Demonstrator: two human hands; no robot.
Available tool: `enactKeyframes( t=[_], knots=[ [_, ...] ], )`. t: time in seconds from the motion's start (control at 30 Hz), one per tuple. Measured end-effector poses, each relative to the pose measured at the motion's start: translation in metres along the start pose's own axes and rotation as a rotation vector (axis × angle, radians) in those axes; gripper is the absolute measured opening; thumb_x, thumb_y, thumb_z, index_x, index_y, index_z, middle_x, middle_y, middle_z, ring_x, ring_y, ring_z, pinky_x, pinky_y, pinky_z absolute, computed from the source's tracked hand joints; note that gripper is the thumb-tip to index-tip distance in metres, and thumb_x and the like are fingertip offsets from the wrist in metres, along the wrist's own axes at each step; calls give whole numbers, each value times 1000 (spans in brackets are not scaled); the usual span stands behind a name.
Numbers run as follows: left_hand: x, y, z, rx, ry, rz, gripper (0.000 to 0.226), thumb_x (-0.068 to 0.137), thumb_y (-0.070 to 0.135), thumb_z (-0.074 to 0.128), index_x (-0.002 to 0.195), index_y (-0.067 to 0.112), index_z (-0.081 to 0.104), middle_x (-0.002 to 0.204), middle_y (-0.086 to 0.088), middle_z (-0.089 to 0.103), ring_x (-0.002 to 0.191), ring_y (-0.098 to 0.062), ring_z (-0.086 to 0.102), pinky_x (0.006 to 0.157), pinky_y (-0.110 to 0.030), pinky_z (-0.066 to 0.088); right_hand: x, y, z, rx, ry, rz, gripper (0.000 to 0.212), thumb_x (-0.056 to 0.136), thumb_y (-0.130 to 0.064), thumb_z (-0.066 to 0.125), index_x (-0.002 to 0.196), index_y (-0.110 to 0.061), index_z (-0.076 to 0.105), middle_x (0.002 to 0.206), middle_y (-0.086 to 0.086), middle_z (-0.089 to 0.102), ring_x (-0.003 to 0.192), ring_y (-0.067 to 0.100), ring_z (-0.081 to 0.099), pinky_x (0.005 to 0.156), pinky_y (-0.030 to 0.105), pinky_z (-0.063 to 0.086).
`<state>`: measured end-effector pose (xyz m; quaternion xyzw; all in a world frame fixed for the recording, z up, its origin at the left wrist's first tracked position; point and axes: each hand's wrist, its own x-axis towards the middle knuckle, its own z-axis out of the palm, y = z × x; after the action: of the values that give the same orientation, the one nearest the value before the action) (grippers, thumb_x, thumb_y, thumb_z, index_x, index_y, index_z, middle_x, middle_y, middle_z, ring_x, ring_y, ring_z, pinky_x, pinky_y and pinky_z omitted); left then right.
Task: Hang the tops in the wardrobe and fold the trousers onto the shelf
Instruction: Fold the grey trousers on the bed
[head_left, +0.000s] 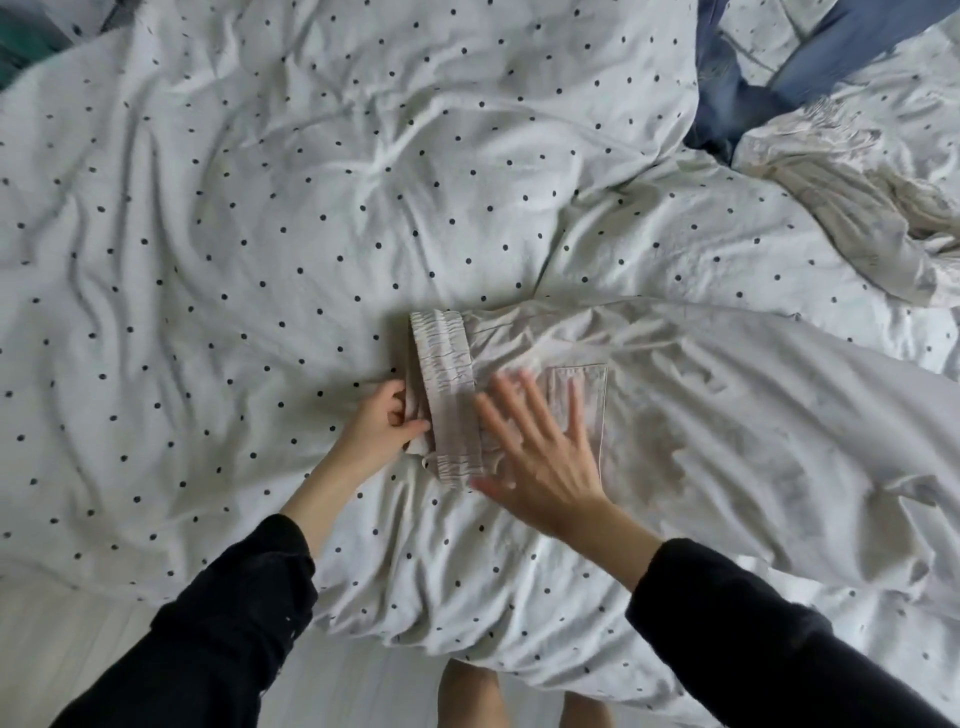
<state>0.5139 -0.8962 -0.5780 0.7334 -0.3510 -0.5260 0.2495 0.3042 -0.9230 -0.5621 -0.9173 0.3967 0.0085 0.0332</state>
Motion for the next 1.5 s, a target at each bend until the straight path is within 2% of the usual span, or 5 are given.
enactKeyframes(
  t=[0.27, 0.57, 1.03, 1.23, 1.5],
  knots=[
    [-8, -3, -21, -71, -116, -47, 31, 85, 9, 66, 114, 3, 59, 102, -8, 66, 92, -22, 61, 80, -36, 47, -1, -2, 1, -18, 13, -38, 68, 82, -22, 51, 146, -17, 28, 153, 6, 29, 141, 26, 24, 107, 67, 12],
    [-27, 5, -28, -615, -269, -262, 29, 97, 28, 41, 99, 10, 64, 89, -9, 68, 81, -18, 65, 80, -32, 51, 9, -43, -4, 138, -46, 45, 62, 91, -49, 34, 144, -17, 29, 148, 9, 40, 137, 27, 37, 102, 68, 27],
    [-57, 73, -11, -315, 67, -52, 11, 91, 13, 57, 99, 20, 56, 101, 0, 65, 93, -20, 64, 78, -36, 50, -17, 41, -36, 44, -240, 214, 62, 93, -52, 29, 146, -22, 28, 156, 5, 21, 144, 28, 18, 113, 59, 6],
    [-85, 175, 49, -192, 78, 264, 25, 90, 9, 54, 112, 20, 49, 100, 6, 60, 88, -5, 58, 74, -16, 46, -20, 87, -91, 1231, -11, 785, 39, 101, -33, 38, 132, -14, 52, 129, 2, 56, 120, 16, 51, 95, 17, 38],
    [-116, 198, 240, 499, -90, 600, 37, 87, 21, 51, 121, 6, 50, 114, -11, 50, 100, -27, 52, 84, -27, 38, -127, 192, -139, 1705, 428, 1119, 53, 102, -44, 23, 140, -13, 39, 138, 7, 48, 110, 23, 56, 94, 38, 46]
  ],
)
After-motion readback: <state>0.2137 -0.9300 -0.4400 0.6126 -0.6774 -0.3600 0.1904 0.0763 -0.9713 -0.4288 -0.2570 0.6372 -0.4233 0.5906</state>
